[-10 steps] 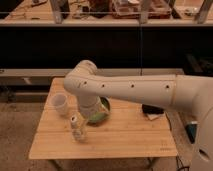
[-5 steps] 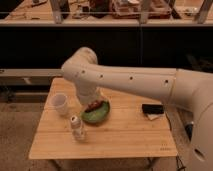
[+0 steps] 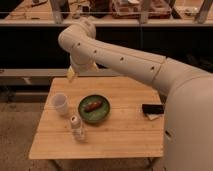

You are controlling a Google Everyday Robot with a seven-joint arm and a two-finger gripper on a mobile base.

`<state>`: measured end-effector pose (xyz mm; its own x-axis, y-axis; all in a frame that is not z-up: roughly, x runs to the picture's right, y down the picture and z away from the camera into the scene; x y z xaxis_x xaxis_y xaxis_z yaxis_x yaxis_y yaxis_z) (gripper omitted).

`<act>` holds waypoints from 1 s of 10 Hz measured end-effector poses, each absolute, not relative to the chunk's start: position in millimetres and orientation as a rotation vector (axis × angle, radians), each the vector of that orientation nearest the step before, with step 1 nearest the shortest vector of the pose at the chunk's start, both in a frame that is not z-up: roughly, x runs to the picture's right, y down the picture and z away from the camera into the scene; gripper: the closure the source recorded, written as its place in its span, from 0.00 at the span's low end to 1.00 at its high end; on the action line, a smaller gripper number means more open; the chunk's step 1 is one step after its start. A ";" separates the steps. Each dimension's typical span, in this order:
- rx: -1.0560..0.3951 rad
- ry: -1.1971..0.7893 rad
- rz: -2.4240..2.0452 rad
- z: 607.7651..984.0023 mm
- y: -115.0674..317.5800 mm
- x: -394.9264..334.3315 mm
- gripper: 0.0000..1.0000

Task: Pick up the ceramic cup

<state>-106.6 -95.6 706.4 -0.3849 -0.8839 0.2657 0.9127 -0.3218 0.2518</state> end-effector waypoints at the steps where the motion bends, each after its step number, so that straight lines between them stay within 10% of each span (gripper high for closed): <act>1: -0.050 -0.431 -1.885 715.8 -104.6 -111.2 0.20; 10: 0.102 -0.792 -1.746 703.0 -47.4 -208.0 0.20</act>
<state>-208.0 -47.4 703.0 -0.3385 -0.8838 0.3229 0.8251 -0.1139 0.5533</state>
